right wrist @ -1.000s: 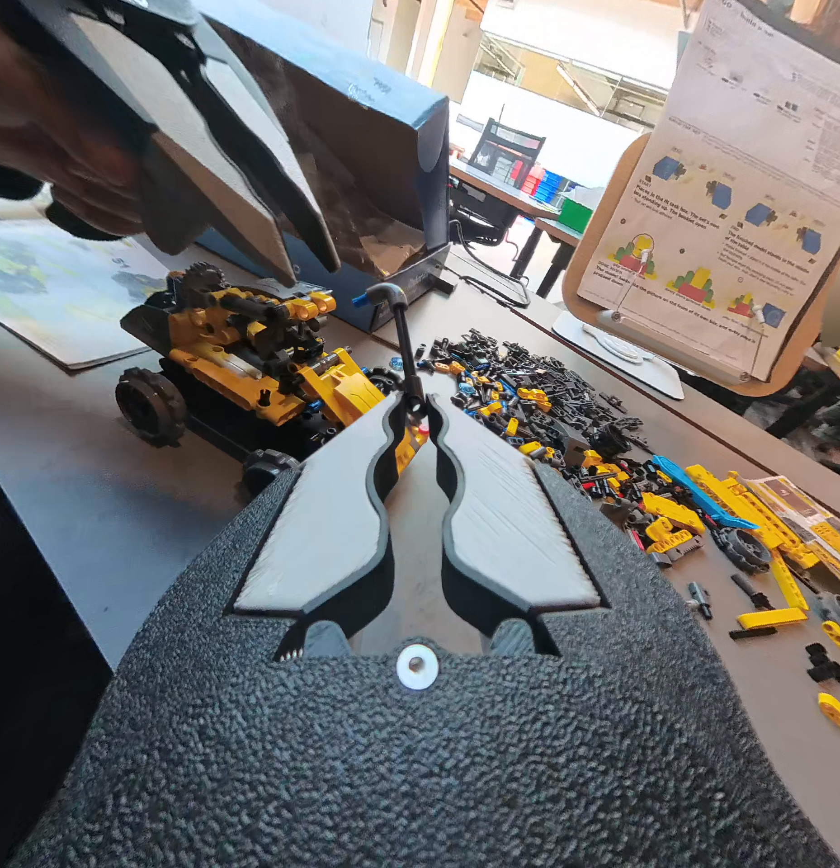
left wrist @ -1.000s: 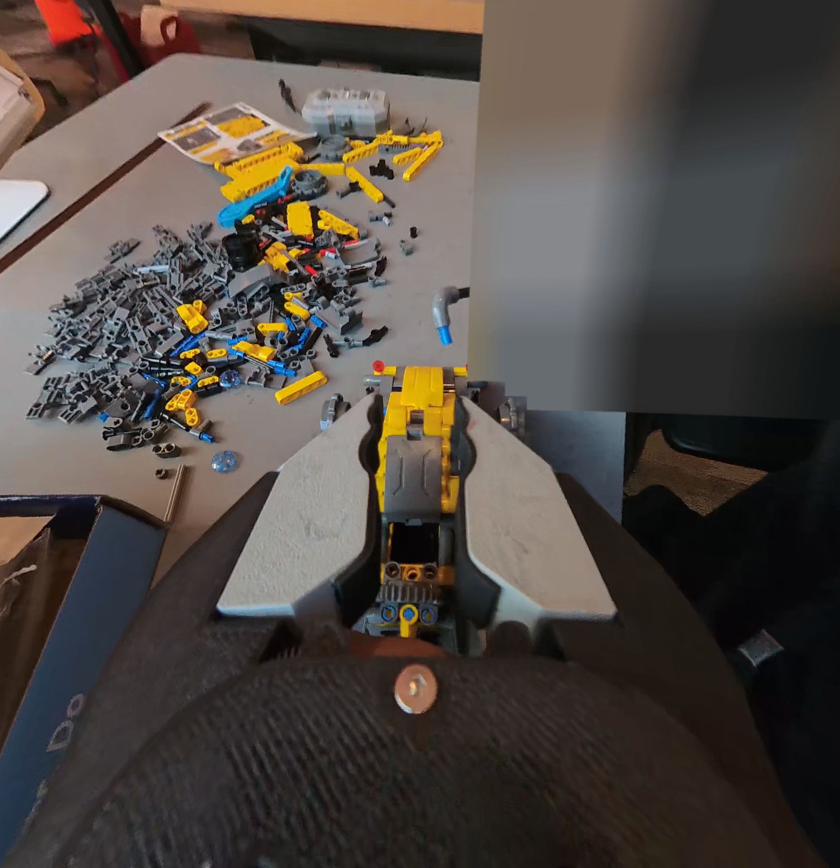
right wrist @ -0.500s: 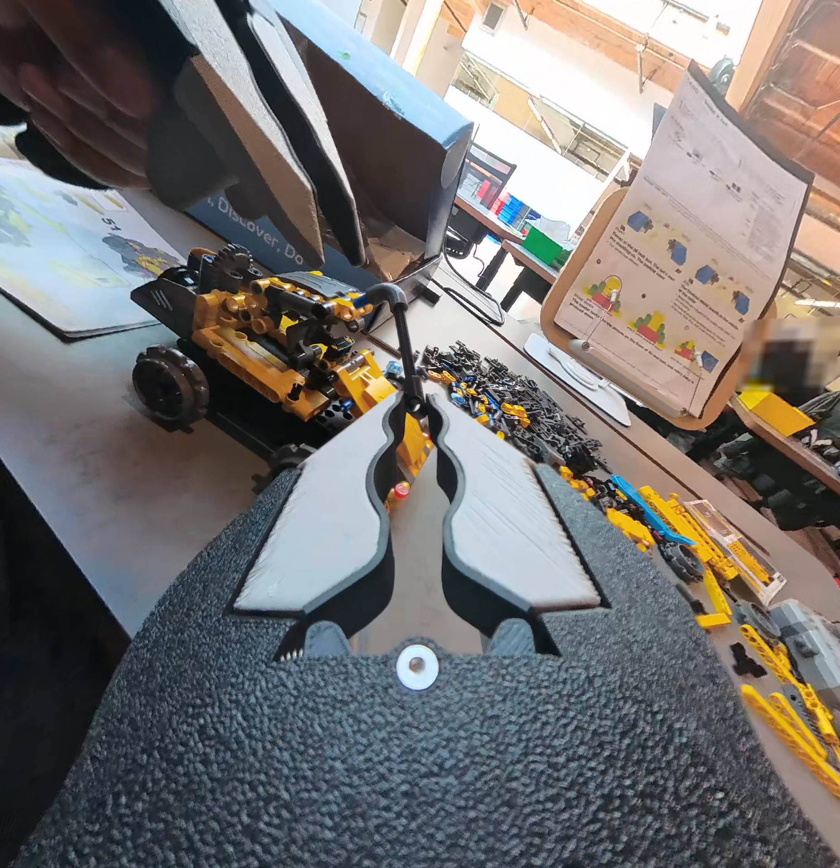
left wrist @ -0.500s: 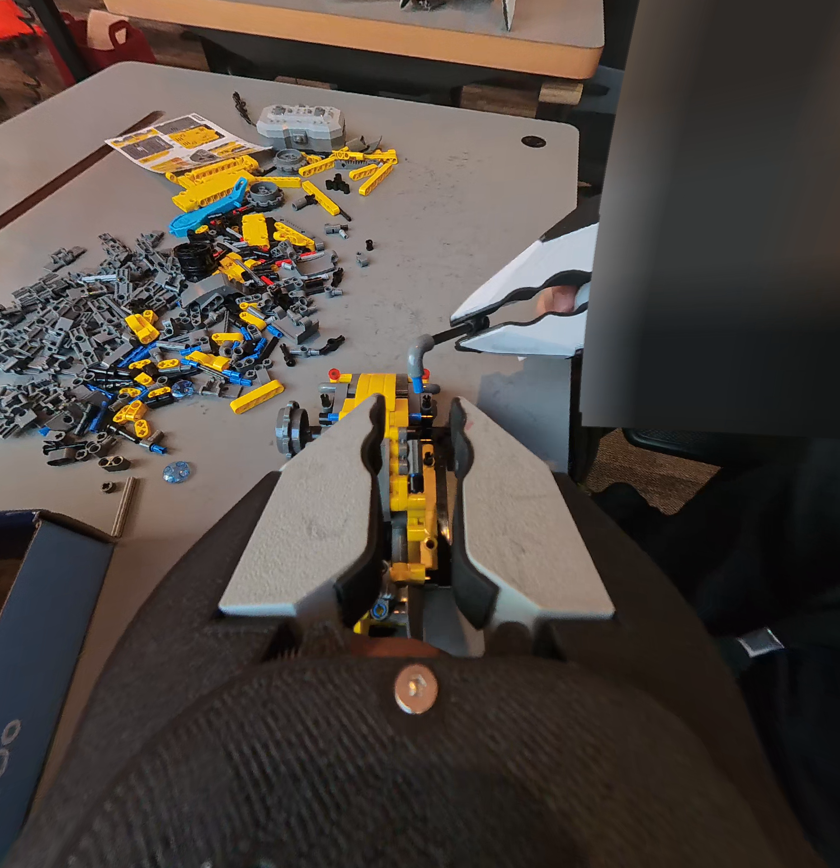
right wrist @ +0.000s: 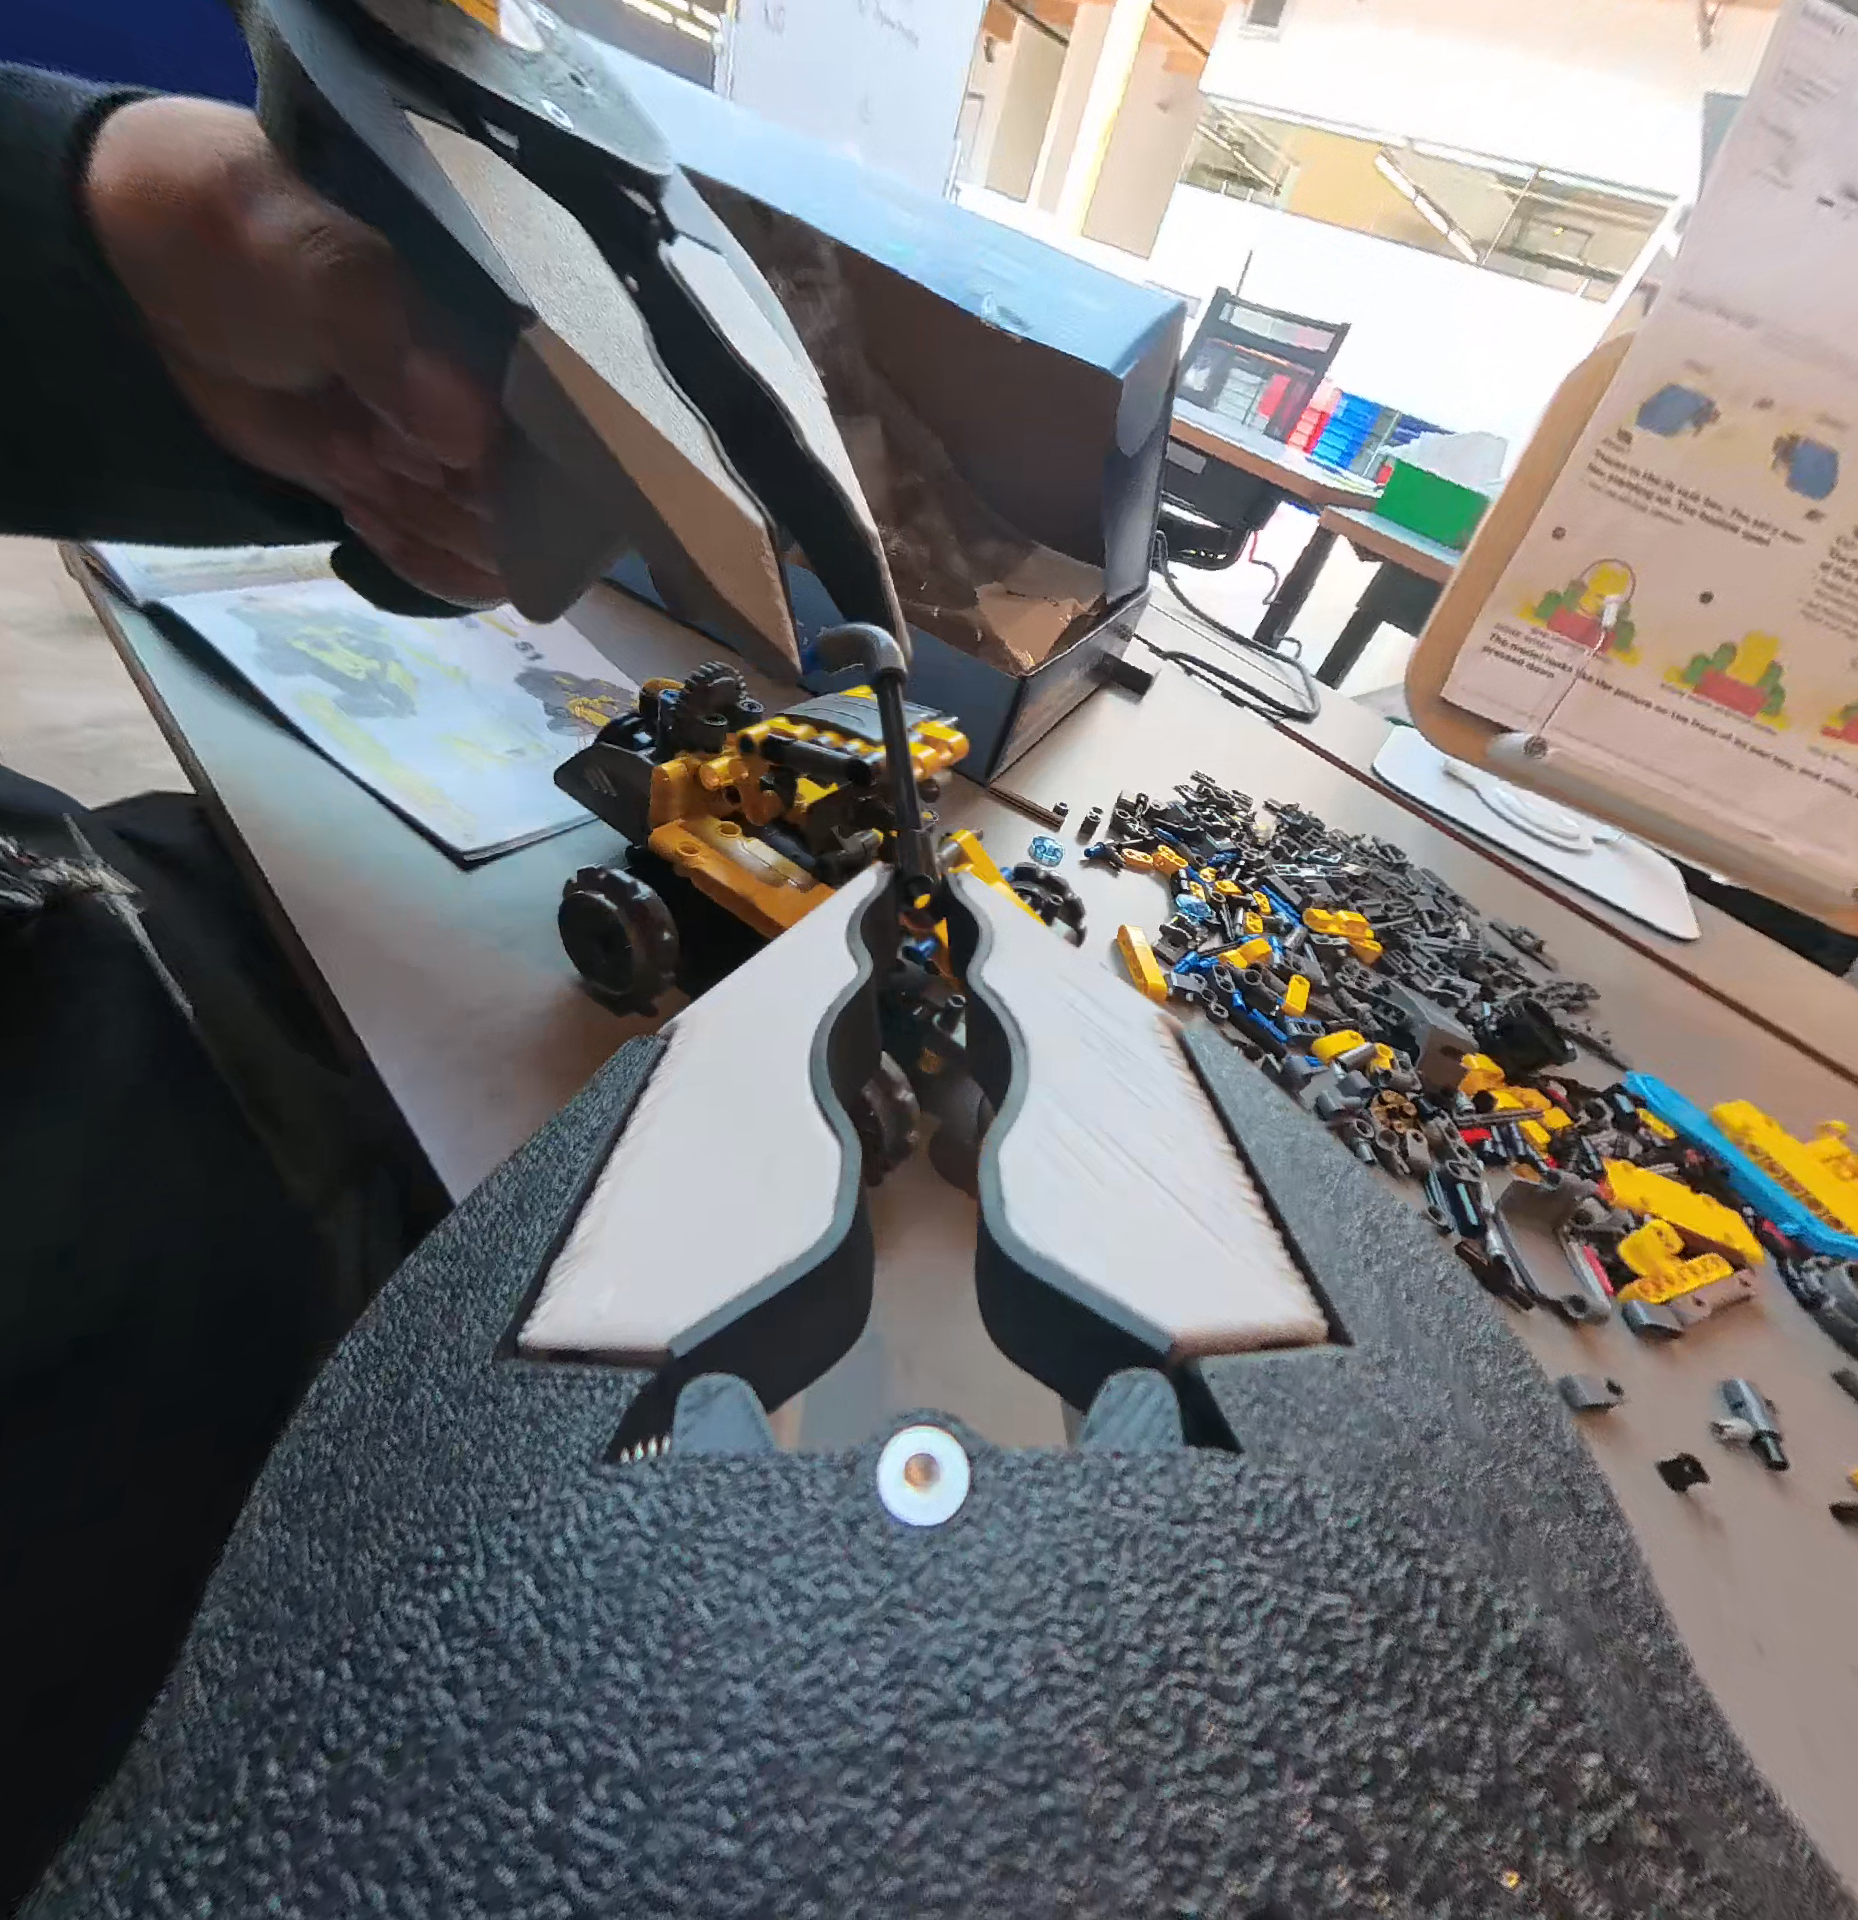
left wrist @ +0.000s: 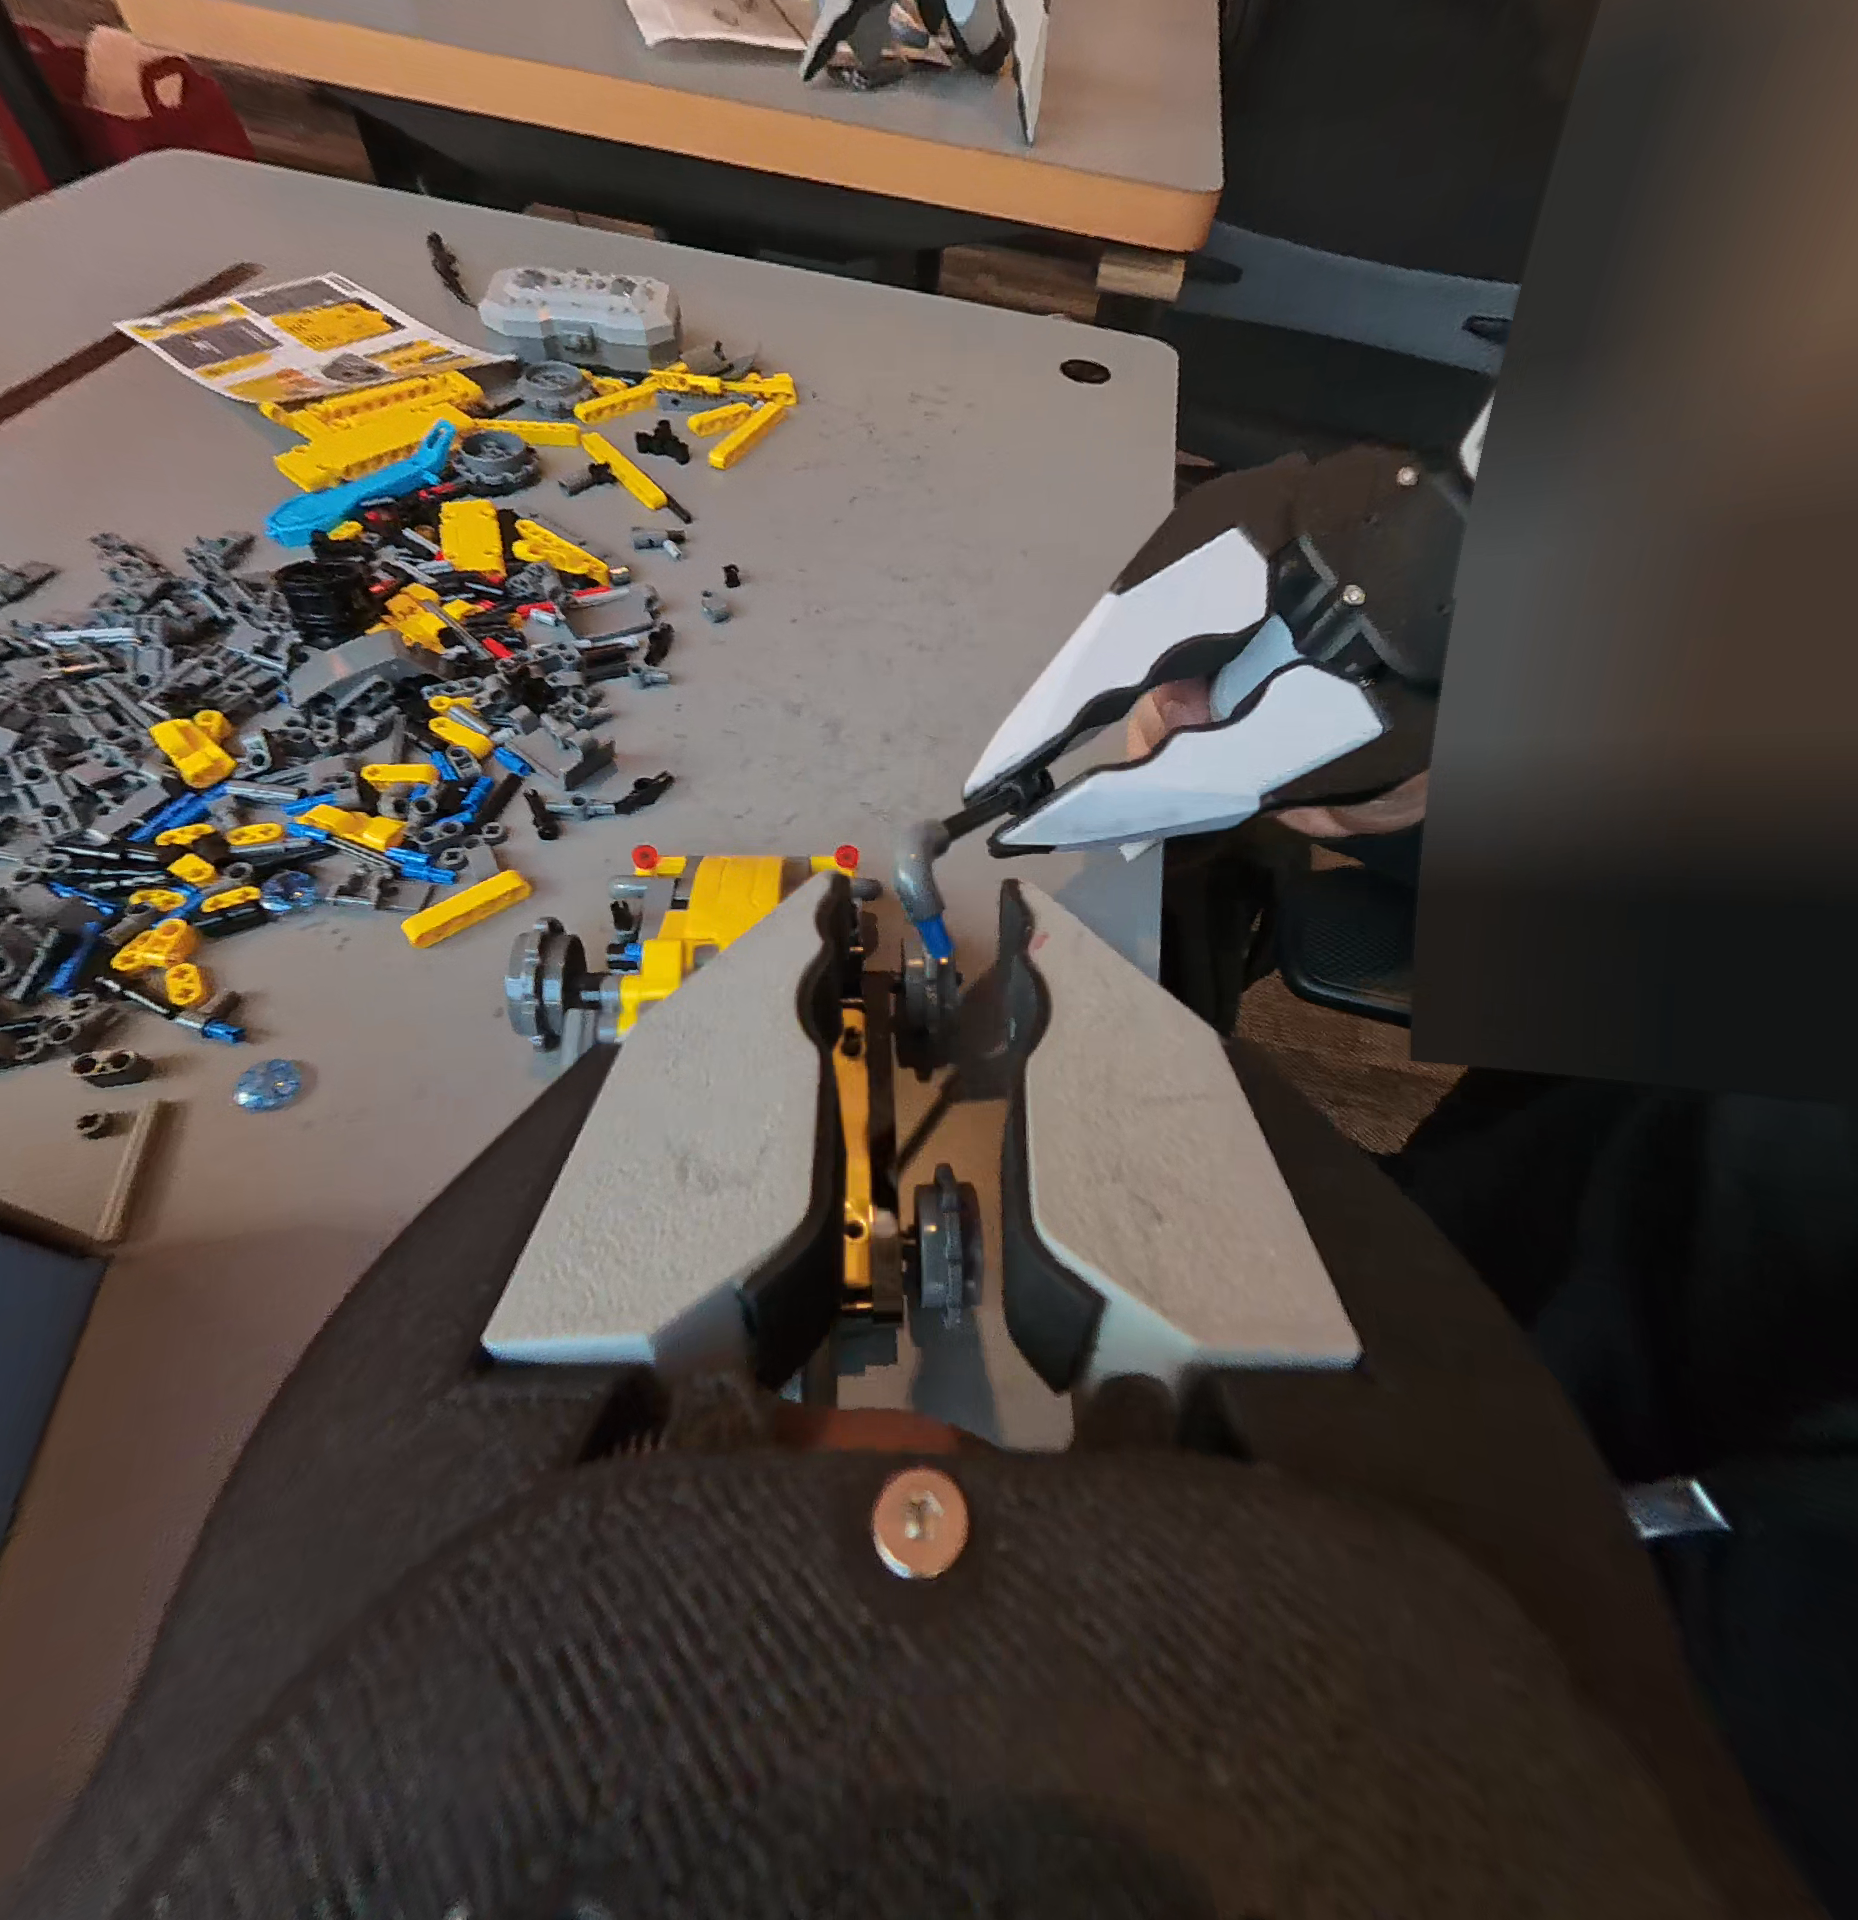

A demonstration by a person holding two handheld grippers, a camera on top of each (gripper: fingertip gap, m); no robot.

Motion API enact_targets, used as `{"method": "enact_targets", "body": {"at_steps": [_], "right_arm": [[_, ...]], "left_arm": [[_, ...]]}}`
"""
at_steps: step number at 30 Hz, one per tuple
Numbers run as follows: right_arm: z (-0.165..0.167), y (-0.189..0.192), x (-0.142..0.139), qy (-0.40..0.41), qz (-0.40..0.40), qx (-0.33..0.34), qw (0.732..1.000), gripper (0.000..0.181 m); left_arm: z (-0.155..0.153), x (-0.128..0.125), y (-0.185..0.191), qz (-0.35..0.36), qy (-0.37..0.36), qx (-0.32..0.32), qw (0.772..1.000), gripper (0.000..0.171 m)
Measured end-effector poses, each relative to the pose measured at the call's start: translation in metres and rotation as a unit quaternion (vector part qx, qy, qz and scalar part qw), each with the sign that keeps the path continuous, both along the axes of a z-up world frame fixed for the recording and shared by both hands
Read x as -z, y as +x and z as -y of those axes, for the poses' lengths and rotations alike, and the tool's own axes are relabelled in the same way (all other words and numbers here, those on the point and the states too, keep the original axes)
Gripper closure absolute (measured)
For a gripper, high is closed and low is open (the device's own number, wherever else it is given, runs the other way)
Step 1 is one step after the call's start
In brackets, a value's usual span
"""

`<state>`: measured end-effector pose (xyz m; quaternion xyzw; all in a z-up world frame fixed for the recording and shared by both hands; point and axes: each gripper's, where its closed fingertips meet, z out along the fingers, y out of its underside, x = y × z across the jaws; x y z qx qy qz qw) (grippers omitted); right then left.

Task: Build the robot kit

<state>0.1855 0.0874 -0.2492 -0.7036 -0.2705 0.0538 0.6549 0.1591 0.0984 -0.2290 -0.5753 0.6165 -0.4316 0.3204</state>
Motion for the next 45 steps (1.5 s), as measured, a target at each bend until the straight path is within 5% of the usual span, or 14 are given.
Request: {"method": "enact_targets", "body": {"at_steps": [4,11,18,25,30,45], "right_arm": [[0.002,-0.011,0.0,0.006,0.023,0.003,1.0,0.174],[0.013,-0.051,-0.006,0.034,0.053,-0.041,0.997,0.174],[0.017,-0.06,0.011,0.037,0.125,-0.023,0.991,0.174],[0.006,-0.04,0.018,0.015,0.112,0.033,0.993,0.161],[0.002,-0.019,0.024,-0.012,0.074,0.072,0.995,0.16],[0.008,-0.011,0.045,-0.028,0.083,0.03,0.996,0.167]], "left_arm": [[0.004,0.005,-0.009,0.003,0.019,0.003,1.0,0.165],[0.019,0.003,-0.043,0.015,-0.044,0.027,0.999,0.165],[0.026,0.022,-0.057,0.009,-0.024,0.007,1.0,0.166],[0.007,0.003,-0.048,0.059,0.105,-0.026,0.992,0.166],[0.002,0.011,-0.042,0.054,0.257,-0.01,0.965,0.166],[0.038,0.033,-0.038,0.13,0.282,-0.077,0.947,0.166]]}}
